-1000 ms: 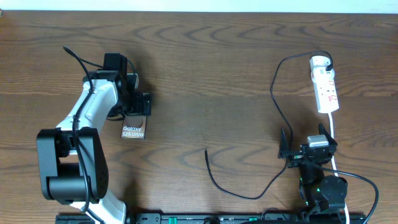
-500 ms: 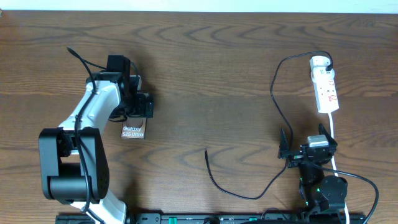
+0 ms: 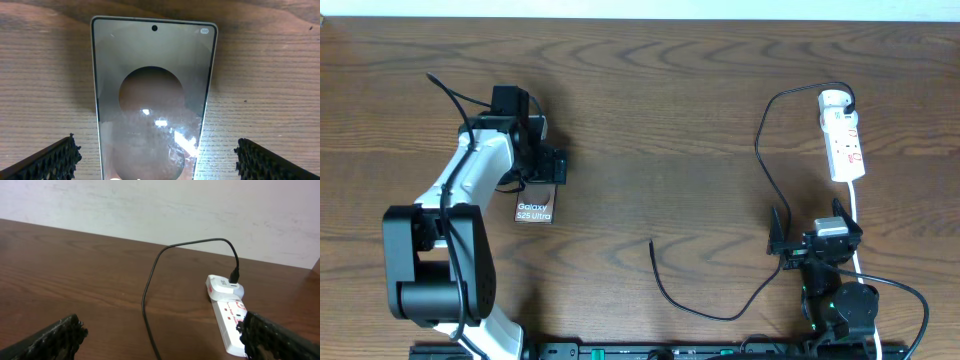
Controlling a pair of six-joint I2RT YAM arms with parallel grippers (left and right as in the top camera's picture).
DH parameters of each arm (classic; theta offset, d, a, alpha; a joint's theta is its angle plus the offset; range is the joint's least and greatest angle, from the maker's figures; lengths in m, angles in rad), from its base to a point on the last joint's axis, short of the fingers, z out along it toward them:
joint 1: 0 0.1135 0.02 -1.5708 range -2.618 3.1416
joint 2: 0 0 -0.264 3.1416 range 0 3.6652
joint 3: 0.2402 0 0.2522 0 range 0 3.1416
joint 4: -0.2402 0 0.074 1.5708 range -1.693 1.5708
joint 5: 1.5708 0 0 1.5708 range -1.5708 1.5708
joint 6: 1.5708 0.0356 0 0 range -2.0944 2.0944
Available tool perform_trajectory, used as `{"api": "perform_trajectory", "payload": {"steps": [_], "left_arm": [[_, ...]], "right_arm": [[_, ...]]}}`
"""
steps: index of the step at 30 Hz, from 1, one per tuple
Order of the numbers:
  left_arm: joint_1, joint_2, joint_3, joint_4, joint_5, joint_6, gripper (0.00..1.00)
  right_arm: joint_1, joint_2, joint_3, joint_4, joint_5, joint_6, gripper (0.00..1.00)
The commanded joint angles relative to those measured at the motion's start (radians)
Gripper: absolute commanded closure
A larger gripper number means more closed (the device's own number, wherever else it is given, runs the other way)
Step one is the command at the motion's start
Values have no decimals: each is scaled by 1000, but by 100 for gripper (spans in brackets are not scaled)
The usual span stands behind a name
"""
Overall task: Plug charger to phone and switch on socket
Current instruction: 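Lower the left gripper around the phone's long edges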
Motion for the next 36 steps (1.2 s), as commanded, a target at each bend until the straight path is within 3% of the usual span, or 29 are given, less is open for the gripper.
{"api": "perform_trajectory", "payload": {"steps": [1, 13, 36], "left_arm": [[-2, 61, -7, 5, 2, 23, 2], [-2, 90, -7, 45, -25, 79, 2], [-2, 90, -67, 41, -25, 44, 2]], "right_arm": [[-4, -3, -1, -5, 7, 10, 1], [-4, -3, -1, -5, 7, 11, 1], [-4, -3, -1, -5, 7, 11, 1]]}}
